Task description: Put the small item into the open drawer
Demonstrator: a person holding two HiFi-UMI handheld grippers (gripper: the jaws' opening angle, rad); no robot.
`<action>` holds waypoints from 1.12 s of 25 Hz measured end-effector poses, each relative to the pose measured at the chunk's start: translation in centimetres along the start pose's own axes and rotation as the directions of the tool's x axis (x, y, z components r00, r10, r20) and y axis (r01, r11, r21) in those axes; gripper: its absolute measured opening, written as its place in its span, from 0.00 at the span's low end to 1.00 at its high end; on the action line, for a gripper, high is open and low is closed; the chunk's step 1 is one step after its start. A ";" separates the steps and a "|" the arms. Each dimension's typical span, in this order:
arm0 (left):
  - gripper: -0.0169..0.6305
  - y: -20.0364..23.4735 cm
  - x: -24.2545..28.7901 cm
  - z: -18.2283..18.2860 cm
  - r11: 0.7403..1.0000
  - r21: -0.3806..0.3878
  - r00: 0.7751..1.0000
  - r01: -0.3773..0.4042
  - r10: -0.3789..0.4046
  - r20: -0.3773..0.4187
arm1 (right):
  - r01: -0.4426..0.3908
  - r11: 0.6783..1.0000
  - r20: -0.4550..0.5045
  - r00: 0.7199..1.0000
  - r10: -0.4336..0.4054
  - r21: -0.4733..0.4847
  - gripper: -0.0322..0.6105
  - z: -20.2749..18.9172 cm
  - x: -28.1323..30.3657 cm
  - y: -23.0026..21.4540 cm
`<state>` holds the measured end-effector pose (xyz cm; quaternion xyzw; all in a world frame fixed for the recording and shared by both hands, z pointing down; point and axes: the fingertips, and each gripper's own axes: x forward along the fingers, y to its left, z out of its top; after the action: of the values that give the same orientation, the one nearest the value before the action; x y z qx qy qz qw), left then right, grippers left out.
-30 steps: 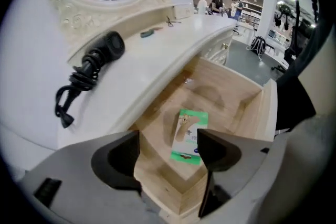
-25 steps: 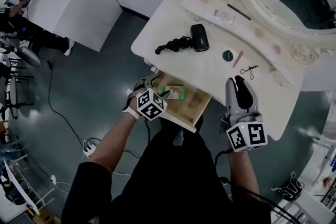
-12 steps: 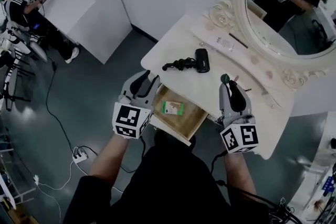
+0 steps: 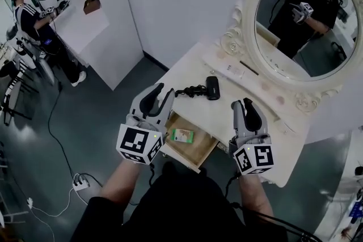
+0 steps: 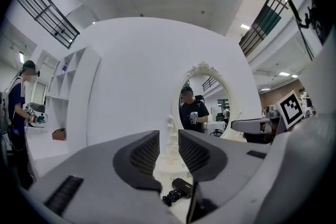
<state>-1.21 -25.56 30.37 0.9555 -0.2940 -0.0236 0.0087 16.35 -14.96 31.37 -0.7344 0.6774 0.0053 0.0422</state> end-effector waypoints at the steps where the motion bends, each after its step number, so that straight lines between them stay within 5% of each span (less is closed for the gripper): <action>1: 0.20 -0.1 0.0 0.3 1.000 -0.001 1.000 -0.004 0.004 0.010 | -0.002 1.000 0.008 1.000 0.002 -0.004 0.19 0.3 -0.1 0.0; 9: 0.20 0.1 -0.2 0.7 0.998 -0.006 0.998 -0.058 0.058 0.028 | -0.001 0.999 0.032 0.999 0.002 -0.032 0.18 1.6 -0.8 -0.4; 28: 0.20 -1.2 1.0 -0.5 0.999 0.012 0.999 -0.046 0.047 -0.018 | -0.032 0.999 0.043 0.999 0.032 0.001 0.17 1.1 0.2 -1.3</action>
<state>0.33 -25.10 30.84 0.9486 -0.3162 -0.0131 0.0063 17.74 -14.95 30.37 -0.7230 0.6881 0.0212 0.0571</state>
